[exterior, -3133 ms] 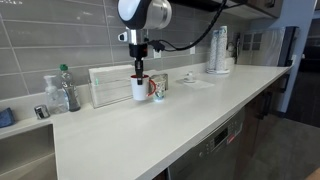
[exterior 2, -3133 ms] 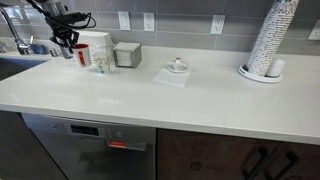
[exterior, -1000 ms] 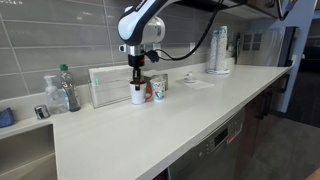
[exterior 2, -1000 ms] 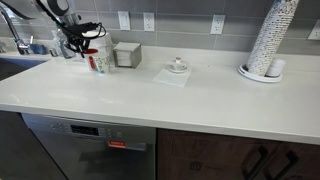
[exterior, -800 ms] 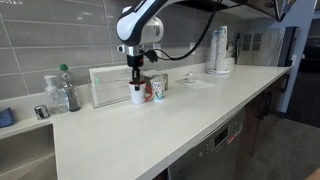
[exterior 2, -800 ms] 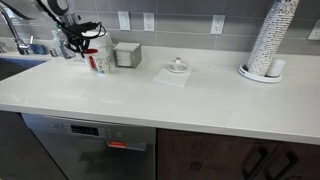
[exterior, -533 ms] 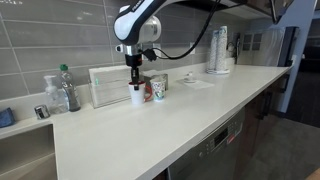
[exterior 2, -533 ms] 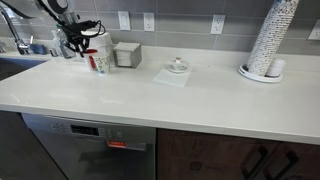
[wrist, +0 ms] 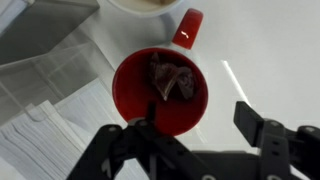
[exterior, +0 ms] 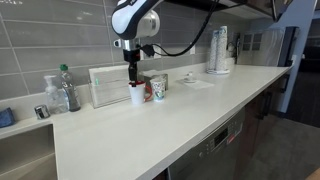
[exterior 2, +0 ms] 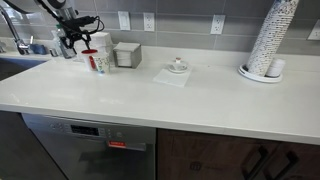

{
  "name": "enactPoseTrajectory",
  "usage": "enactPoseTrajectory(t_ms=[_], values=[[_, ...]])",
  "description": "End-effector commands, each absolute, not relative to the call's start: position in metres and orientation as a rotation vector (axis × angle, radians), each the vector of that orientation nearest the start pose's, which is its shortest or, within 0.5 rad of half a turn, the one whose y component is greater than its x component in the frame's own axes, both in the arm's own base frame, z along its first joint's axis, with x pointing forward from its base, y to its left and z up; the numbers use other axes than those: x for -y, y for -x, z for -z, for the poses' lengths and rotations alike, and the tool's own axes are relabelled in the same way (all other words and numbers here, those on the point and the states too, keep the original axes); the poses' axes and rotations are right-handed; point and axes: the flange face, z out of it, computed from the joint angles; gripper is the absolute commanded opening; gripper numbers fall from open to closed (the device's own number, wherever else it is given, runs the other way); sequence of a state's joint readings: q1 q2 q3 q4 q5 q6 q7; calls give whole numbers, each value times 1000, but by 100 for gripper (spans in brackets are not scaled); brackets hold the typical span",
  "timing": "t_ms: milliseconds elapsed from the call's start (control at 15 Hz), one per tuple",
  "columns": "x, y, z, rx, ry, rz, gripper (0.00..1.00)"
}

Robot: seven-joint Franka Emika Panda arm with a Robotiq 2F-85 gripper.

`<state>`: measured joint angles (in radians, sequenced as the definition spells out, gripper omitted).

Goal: Move the mug to the left

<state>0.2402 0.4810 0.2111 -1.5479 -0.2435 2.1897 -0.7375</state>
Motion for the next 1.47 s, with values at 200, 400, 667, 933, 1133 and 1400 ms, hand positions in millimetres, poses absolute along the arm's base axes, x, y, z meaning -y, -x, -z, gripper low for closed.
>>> enactPoseTrajectory(t_ms=[200, 400, 667, 933, 1133, 1400], values=[[-244, -603, -422, 1661, 2673, 534, 100], [-215, -579, -440, 1530, 2688, 652, 100], [-165, -539, -475, 1347, 2691, 620, 100], [-105, -500, -522, 1159, 2681, 445, 100], [-54, -475, -554, 967, 2761, 255, 100], [-9, -455, -581, 688, 2828, 88, 100]])
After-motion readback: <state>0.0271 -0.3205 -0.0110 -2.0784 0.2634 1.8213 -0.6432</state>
